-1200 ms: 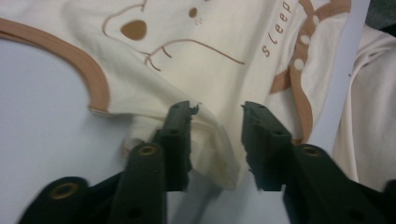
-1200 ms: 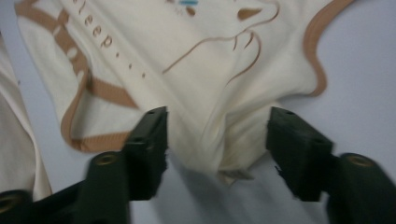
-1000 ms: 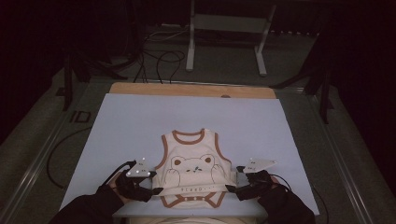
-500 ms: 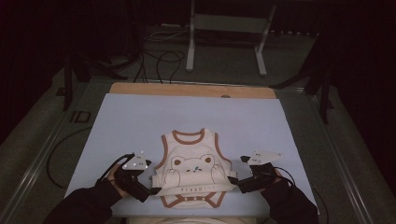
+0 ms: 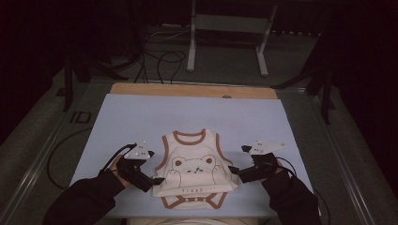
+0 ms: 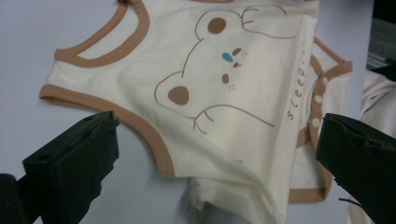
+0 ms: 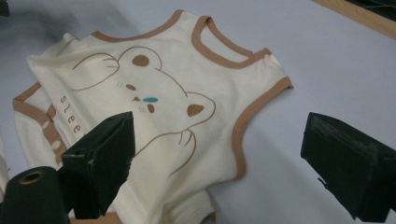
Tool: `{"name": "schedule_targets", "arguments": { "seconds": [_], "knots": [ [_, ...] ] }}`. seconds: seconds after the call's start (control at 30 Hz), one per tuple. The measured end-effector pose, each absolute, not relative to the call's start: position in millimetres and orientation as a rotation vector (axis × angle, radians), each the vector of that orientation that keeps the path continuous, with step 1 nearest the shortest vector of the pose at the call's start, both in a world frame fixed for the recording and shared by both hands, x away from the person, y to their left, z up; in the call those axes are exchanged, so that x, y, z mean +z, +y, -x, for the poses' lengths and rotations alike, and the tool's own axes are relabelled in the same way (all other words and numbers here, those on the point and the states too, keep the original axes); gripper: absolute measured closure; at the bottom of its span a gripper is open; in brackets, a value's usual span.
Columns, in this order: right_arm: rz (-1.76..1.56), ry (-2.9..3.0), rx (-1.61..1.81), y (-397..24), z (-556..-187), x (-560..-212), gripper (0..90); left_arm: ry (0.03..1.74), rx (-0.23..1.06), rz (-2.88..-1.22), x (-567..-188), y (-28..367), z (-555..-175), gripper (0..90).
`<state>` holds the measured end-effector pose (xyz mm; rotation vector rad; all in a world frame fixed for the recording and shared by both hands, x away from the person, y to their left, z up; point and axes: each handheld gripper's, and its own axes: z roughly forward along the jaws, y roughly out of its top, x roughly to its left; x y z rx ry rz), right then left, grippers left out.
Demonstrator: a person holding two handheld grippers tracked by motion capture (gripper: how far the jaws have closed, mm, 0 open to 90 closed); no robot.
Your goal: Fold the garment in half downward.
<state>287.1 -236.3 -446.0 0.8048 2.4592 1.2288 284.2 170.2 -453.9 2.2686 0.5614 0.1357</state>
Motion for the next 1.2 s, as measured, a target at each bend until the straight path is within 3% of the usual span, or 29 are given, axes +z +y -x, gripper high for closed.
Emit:
{"name": "schedule_targets", "arguments": {
  "seconds": [0.67,1.2],
  "knots": [
    [-0.765,2.476,1.238,-211.4,-322.6,-433.0,10.5,0.584,0.166,-2.259,-449.6,164.8,-315.9,0.3],
    [-0.817,2.509,1.231,-202.8,-355.6,-449.1,11.8,0.605,0.137,-2.275,-461.8,161.6,-345.1,0.3]
  ]
}}
